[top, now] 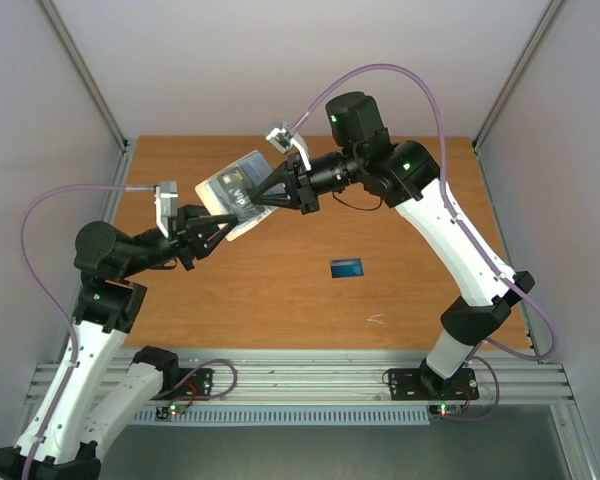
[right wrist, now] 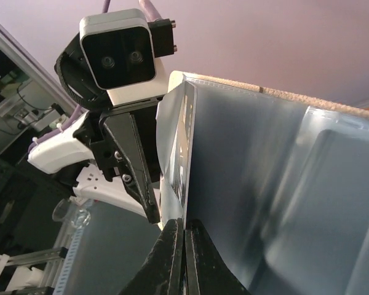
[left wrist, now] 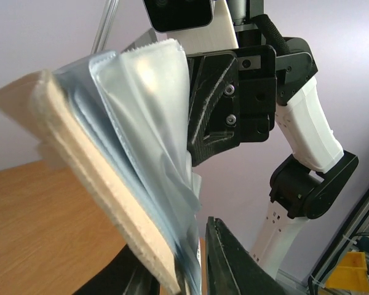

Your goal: Take the credit cards out of the card holder

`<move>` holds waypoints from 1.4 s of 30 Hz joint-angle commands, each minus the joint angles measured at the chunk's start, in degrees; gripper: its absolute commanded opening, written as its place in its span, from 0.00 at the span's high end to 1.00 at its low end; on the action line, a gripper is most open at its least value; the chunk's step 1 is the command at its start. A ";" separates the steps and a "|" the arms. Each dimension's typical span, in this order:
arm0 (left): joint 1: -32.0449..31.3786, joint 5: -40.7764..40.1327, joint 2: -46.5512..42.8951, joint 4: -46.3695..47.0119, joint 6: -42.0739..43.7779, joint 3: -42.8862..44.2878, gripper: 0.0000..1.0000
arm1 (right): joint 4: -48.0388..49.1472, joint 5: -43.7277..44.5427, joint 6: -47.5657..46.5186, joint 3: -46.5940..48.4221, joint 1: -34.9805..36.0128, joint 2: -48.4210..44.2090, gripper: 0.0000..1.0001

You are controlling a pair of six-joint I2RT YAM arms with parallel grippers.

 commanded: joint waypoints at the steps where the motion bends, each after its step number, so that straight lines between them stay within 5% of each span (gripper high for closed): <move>1: -0.85 0.48 -0.40 4.21 -0.35 -0.94 0.80 | -0.57 0.09 0.02 1.39 -0.67 -1.19 0.99; 7: -0.86 0.04 -0.49 3.93 -0.56 -1.30 0.99 | -2.82 0.03 -1.31 3.75 -1.91 -0.65 0.99; 21: -0.86 -1.40 -0.52 2.49 -1.33 -2.38 1.00 | -17.71 1.30 -8.55 12.75 -8.72 1.52 0.99; 24: -0.85 -6.79 -0.90 -3.36 0.24 -1.63 1.00 | -24.23 5.48 -13.16 16.84 -10.43 1.35 0.99; 30: 0.16 -37.57 -1.12 -28.76 6.20 -1.60 1.00 | -32.13 26.13 -33.39 -6.28 -11.67 -6.79 0.99; 36: 0.86 -37.99 -2.62 -26.88 9.37 -4.31 1.00 | -33.00 34.43 -55.82 -34.18 -10.70 -9.51 0.99; 42: 1.19 -38.26 -3.15 -27.60 10.13 -4.76 1.00 | -28.50 39.93 -59.92 -46.14 -8.41 -0.77 0.99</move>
